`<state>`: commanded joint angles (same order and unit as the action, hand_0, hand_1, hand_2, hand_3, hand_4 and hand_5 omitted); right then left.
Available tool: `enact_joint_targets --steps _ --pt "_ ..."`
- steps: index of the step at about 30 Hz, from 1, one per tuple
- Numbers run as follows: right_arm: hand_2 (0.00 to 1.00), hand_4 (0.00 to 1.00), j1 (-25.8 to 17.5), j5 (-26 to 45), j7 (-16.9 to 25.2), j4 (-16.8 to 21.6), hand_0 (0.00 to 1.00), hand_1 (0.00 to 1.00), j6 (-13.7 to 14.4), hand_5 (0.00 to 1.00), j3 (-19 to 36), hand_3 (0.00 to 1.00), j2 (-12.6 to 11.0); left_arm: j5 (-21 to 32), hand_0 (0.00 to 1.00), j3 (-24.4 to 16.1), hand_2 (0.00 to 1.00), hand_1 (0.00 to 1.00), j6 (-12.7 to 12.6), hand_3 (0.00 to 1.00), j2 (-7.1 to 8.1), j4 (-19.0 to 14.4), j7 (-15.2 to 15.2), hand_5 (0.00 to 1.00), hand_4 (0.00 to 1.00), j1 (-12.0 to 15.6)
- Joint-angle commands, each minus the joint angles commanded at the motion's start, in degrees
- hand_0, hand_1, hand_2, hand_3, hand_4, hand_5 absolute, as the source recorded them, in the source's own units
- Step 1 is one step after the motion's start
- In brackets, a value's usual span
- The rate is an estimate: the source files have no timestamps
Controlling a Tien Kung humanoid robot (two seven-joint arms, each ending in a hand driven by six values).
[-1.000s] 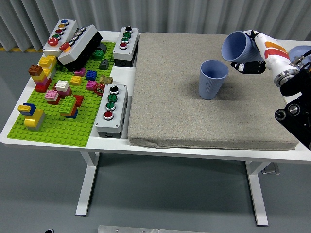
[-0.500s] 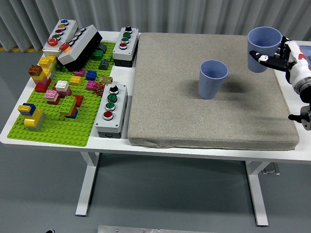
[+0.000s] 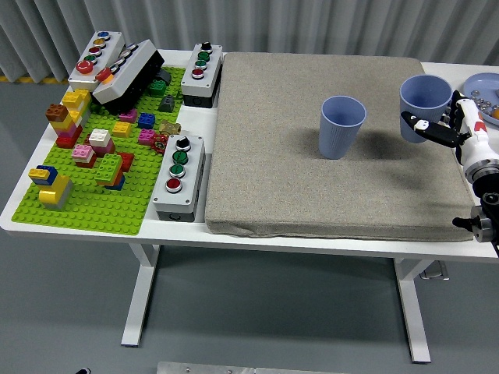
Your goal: Pick cup pour cup place
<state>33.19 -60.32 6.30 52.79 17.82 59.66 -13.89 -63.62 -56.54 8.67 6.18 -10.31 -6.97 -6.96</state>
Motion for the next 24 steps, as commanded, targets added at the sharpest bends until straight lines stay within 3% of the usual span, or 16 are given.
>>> enact_joint_targets --steps 6,24 --pt "0.5 0.693 -0.5 3.0 2.2 -2.7 0.784 0.654 -0.2 0.194 0.2 0.518 1.3 0.0 0.806 0.2 0.813 0.754 0.0 0.724 0.05 0.0 0.0 0.998 0.515 0.0" --pt "0.502 0.704 -1.9 4.8 4.6 -4.3 0.791 0.666 1.5 0.205 -2.2 0.519 2.3 0.1 0.807 0.9 0.813 0.754 0.1 0.726 0.19 0.0 0.0 0.998 0.513 0.0"
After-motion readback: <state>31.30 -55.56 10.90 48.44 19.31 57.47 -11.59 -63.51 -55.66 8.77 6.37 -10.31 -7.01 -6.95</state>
